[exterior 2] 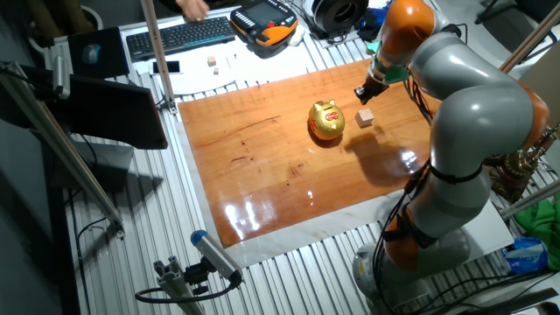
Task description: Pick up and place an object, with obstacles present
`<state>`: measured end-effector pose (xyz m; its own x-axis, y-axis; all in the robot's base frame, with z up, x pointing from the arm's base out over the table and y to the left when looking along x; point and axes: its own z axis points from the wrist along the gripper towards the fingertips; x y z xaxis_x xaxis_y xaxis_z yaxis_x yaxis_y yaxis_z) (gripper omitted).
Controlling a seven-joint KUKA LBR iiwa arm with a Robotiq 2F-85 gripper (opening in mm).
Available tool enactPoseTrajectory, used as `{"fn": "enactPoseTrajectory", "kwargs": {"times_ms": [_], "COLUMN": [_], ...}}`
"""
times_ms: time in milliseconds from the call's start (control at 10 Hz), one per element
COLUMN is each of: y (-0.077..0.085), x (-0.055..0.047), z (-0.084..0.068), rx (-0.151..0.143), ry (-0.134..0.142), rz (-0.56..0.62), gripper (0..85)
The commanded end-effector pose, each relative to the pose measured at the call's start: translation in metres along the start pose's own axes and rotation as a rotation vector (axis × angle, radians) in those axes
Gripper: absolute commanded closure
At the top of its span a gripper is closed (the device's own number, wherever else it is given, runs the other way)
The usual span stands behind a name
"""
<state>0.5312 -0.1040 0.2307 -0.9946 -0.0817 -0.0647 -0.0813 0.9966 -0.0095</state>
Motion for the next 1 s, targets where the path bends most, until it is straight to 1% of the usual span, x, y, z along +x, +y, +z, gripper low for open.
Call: {"fn": "enactPoseTrajectory", "kwargs": {"times_ms": [0, 100, 200, 300, 400, 900], "y": [0.0, 0.001, 0.002, 0.005, 0.007, 0.009], "x": [0.001, 0.004, 0.006, 0.009, 0.012, 0.013], "z": [-0.001, -0.003, -0.005, -0.006, -0.007, -0.006], "rx": [0.007, 0.003, -0.001, 0.009, 0.022, 0.023], "ry": [-0.005, 0.001, 0.017, 0.026, 0.027, 0.029], "rz": [-0.01, -0.011, -0.019, -0.024, -0.034, -0.049], "gripper": [85.0, 85.0, 85.0, 85.0, 85.0, 85.0]}}
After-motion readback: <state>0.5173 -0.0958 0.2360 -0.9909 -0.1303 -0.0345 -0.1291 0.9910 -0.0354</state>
